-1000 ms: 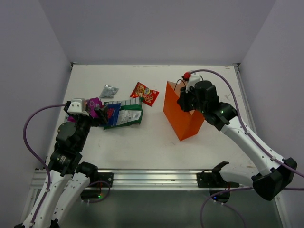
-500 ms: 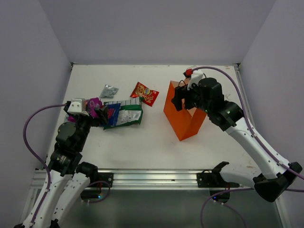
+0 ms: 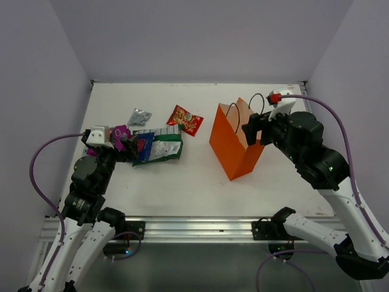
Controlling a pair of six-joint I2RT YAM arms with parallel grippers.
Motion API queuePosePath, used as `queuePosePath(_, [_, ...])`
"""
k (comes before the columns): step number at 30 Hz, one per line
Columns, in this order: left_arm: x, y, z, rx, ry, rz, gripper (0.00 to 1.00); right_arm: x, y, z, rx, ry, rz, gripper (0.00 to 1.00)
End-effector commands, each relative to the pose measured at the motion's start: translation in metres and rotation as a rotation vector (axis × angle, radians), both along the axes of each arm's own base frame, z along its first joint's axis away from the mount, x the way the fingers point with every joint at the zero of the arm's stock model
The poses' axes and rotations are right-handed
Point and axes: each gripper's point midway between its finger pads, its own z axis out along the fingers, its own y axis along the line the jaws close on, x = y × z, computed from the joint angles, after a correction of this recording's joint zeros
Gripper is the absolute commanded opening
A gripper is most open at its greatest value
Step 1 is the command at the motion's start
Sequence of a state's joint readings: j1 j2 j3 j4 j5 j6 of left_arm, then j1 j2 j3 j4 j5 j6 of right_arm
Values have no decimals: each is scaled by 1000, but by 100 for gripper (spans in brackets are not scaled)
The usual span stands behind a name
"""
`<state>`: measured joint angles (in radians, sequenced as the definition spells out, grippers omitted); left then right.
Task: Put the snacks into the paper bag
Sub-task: Move the paper bag to the center of the board.
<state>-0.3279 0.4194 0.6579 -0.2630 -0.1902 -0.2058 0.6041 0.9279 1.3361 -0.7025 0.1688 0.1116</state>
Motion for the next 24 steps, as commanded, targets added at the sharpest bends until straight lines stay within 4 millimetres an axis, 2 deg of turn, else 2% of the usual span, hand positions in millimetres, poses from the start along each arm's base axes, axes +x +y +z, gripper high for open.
queuePosePath(1, [3, 0, 14, -16, -48, 6, 100, 9, -42, 0, -82, -19, -222, 77])
queuePosePath(4, [3, 0, 13, -15, -44, 4, 100, 17, -55, -13, -138, -7, -312, 76])
queuePosePath(8, [3, 0, 12, -14, -41, 9, 100, 35, -58, -30, -195, 28, -356, 72])
queuePosePath(10, [2, 1, 12, -14, -42, 10, 100, 44, -66, -37, -196, 44, -383, 70])
queuePosePath(11, [2, 1, 12, -14, -42, 12, 100, 48, -60, -42, -169, 65, -345, 68])
queuePosePath(12, [2, 1, 12, -14, -42, 12, 100, 56, -72, -47, -157, 90, -374, 66])
queuePosePath(13, [2, 1, 12, -14, -42, 10, 100, 60, -73, -51, -131, 105, -373, 65])
queuePosePath(15, [2, 1, 11, -14, -41, 10, 100, 71, -70, -57, -105, 114, -356, 63])
queuePosePath(19, [2, 1, 12, -13, -44, 10, 100, 82, -49, -66, -96, 133, -256, 56])
queuePosePath(24, [2, 1, 10, -10, -43, 10, 100, 87, -44, -70, -116, 135, -222, 53])
